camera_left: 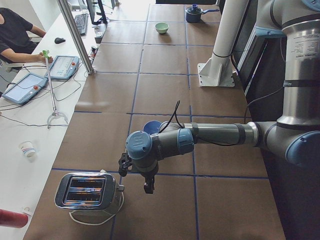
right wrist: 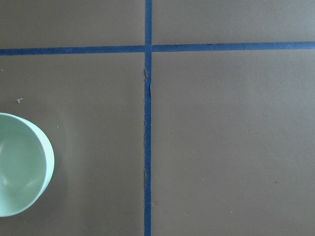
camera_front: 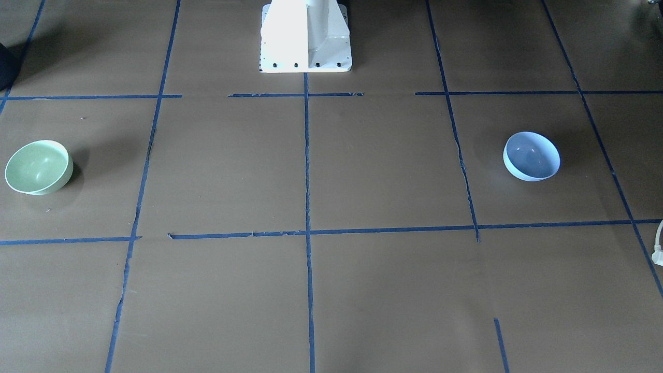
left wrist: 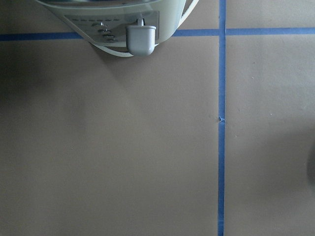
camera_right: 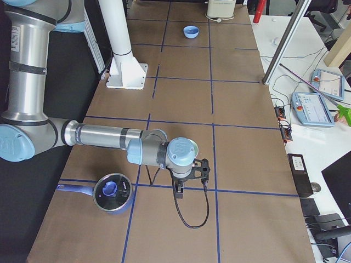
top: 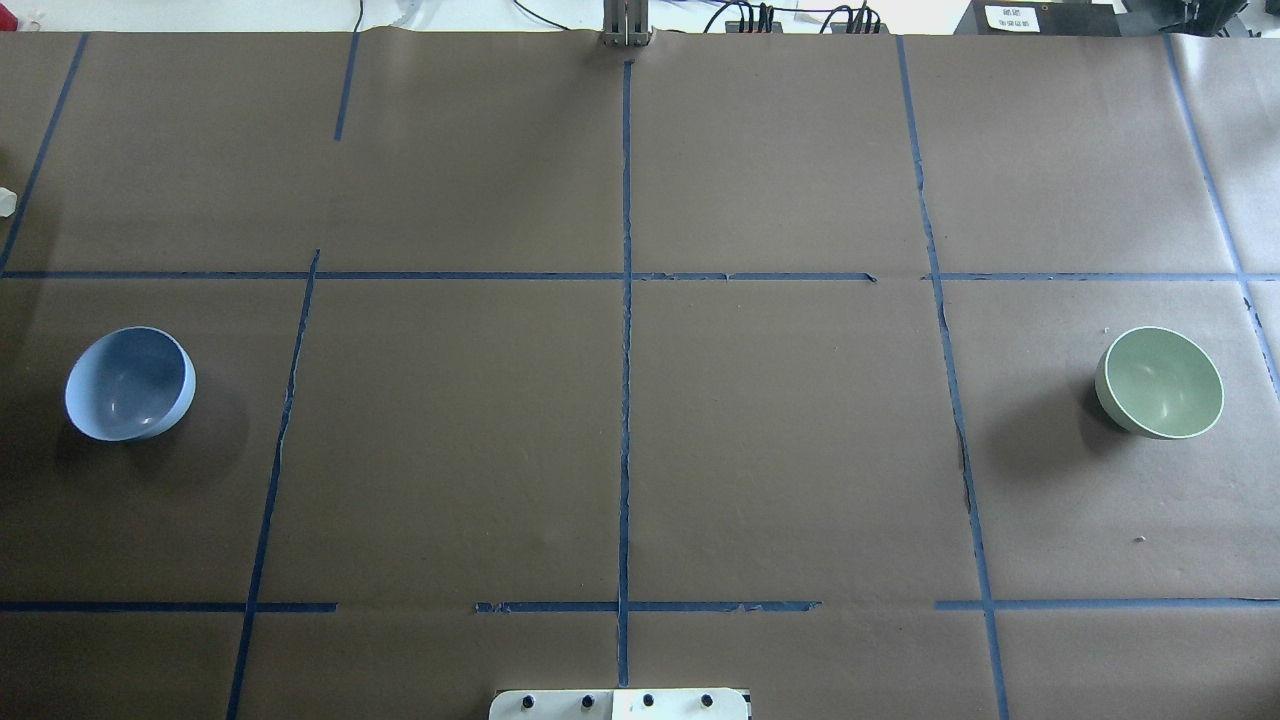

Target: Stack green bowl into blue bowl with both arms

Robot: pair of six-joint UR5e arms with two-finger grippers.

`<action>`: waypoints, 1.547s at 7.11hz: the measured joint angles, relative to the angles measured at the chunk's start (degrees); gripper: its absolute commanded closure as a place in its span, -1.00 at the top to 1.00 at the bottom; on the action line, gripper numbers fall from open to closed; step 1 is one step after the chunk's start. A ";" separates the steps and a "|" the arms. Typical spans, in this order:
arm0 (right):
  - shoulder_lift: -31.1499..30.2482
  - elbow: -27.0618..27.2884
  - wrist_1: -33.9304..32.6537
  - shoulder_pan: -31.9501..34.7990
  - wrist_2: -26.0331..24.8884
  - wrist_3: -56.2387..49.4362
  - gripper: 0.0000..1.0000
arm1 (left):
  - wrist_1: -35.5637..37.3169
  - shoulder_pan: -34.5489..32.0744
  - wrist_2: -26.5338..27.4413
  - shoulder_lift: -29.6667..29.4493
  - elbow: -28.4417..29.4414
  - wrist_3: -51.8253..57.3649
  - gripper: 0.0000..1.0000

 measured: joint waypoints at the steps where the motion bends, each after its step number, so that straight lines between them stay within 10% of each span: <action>1: 0.24 -0.01 0.03 0.37 -0.01 0.03 1.00 | -0.02 0.04 -0.01 0.00 0.00 0.03 1.00; 11: 1.12 1.63 0.09 0.79 -0.02 0.36 1.00 | -4.60 2.07 -6.04 0.34 -2.47 -6.51 1.00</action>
